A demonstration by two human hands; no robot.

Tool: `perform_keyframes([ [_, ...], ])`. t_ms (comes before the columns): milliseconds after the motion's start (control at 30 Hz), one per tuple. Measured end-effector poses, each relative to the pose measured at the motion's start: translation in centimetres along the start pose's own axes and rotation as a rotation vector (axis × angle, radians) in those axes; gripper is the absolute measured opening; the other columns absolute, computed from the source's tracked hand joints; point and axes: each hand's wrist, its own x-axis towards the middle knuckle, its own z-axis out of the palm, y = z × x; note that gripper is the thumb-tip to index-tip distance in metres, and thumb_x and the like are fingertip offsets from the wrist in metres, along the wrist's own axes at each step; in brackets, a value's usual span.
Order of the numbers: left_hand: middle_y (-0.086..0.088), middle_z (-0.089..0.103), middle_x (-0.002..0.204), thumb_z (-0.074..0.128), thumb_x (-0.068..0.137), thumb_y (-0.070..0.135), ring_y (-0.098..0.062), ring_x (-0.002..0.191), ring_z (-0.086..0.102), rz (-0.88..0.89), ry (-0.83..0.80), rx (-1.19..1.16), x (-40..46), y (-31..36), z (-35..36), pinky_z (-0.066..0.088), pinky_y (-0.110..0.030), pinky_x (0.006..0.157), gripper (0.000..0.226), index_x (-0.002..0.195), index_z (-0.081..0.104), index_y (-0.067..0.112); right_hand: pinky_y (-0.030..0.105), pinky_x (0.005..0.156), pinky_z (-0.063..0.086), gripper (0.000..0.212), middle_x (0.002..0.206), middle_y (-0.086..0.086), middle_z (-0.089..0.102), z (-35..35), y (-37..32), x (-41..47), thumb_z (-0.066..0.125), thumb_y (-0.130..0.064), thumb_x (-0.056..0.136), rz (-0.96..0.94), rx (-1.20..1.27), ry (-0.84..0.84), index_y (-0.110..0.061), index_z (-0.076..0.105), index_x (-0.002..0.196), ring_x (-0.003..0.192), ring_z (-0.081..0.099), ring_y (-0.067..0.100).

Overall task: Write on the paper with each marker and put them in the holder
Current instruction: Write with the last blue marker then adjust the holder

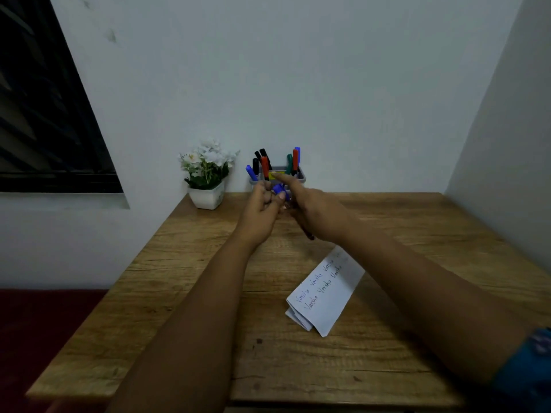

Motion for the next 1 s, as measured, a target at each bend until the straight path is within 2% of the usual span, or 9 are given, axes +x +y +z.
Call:
perform_keyframes([
  [133, 0.005, 0.065, 0.079, 0.039, 0.103, 0.014, 0.002, 0.065, 0.059, 0.038, 0.161, -0.010, 1.0, -1.2, -0.3, 0.046, -0.015, 0.060, 0.013, 0.111, 0.049, 0.019, 0.044, 0.073, 0.057, 0.061, 0.087, 0.011, 0.069, -0.2, 1.9, 2.0, 0.060, -0.015, 0.095, 0.090, 0.146, 0.100, -0.025, 0.028, 0.146, 0.073, 0.067, 0.022],
  [233, 0.002, 0.065, 0.093, 0.039, 0.103, 0.016, -0.010, 0.083, 0.062, 0.068, 0.281, 0.098, 1.7, -2.3, -0.5, 0.051, -0.026, 0.075, 0.020, 0.121, 0.047, 0.013, 0.043, 0.078, 0.059, 0.054, 0.085, 0.008, 0.069, -1.1, 4.6, 3.6, 0.062, -0.014, 0.093, 0.272, 0.284, 0.221, -0.022, 0.032, 0.138, 0.076, 0.069, 0.021],
  [333, 0.013, 0.056, 0.097, 0.042, 0.102, 0.018, 0.001, 0.089, 0.057, 0.142, 0.327, 0.221, 1.8, -3.2, -0.4, 0.045, -0.011, 0.075, 0.026, 0.127, 0.045, 0.011, 0.032, 0.075, 0.059, 0.051, 0.079, -0.004, 0.063, -1.9, 7.0, 5.9, 0.060, -0.009, 0.093, 0.345, 0.358, 0.486, -0.017, 0.030, 0.134, 0.073, 0.067, 0.011],
  [433, 0.015, 0.050, 0.096, 0.044, 0.102, 0.020, 0.003, 0.084, 0.053, 0.132, 0.335, 0.255, 1.8, -3.8, -0.2, 0.040, -0.003, 0.066, 0.029, 0.130, 0.043, 0.012, 0.011, 0.063, 0.048, 0.049, 0.078, -0.007, 0.058, -2.0, 8.5, 7.9, 0.059, -0.008, 0.093, 0.317, 0.276, 0.635, -0.014, 0.032, 0.134, 0.069, 0.062, 0.005],
  [500, 0.011, 0.050, 0.095, 0.044, 0.102, 0.021, -0.001, 0.084, 0.054, 0.101, 0.334, 0.253, 1.8, -4.2, -0.2, 0.040, -0.007, 0.065, 0.029, 0.129, 0.042, 0.015, 0.014, 0.064, 0.051, 0.048, 0.086, 0.003, 0.061, -1.3, 8.9, 8.8, 0.057, -0.006, 0.094, 0.304, 0.253, 0.609, -0.013, 0.033, 0.134, 0.074, 0.064, 0.015],
  [600, 0.007, 0.050, 0.096, 0.045, 0.101, 0.021, 0.000, 0.081, 0.052, 0.105, 0.330, 0.262, 1.6, -4.5, 0.1, 0.040, -0.009, 0.064, 0.028, 0.129, 0.041, 0.015, 0.032, 0.073, 0.056, 0.043, 0.094, 0.011, 0.062, -0.5, 9.0, 9.4, 0.053, -0.006, 0.096, 0.253, 0.249, 0.623, -0.011, 0.033, 0.134, 0.082, 0.066, 0.024],
  [733, 0.007, 0.050, 0.096, 0.046, 0.100, 0.019, 0.001, 0.079, 0.051, 0.109, 0.335, 0.266, 1.8, -4.8, 0.4, 0.041, -0.010, 0.066, 0.030, 0.130, 0.040, 0.014, 0.014, 0.065, 0.050, 0.044, 0.090, 0.000, 0.054, -0.6, 7.8, 11.5, 0.051, -0.009, 0.096, 0.045, 0.332, 0.809, -0.025, 0.028, 0.130, 0.075, 0.060, 0.011],
  [867, 0.011, 0.050, 0.097, 0.046, 0.100, 0.024, 0.003, 0.079, 0.052, 0.089, 0.331, 0.279, 1.7, -4.9, 0.5, 0.041, -0.010, 0.063, 0.030, 0.129, 0.039, 0.018, 0.018, 0.073, 0.049, 0.042, 0.102, -0.008, 0.052, 0.7, 6.7, 14.2, 0.051, -0.009, 0.095, 0.046, 0.282, 0.598, -0.030, 0.036, 0.129, 0.080, 0.057, 0.000],
  [1000, 0.010, 0.052, 0.099, 0.047, 0.100, 0.026, -0.001, 0.084, 0.054, 0.093, 0.327, 0.277, 1.6, -5.1, 0.5, 0.043, -0.018, 0.069, 0.029, 0.127, 0.039, 0.020, 0.038, 0.072, 0.049, 0.039, 0.106, 0.012, 0.061, 1.4, 7.4, 16.1, 0.057, -0.015, 0.094, 0.148, 0.032, 0.351, -0.013, 0.040, 0.130, 0.085, 0.061, 0.025],
])
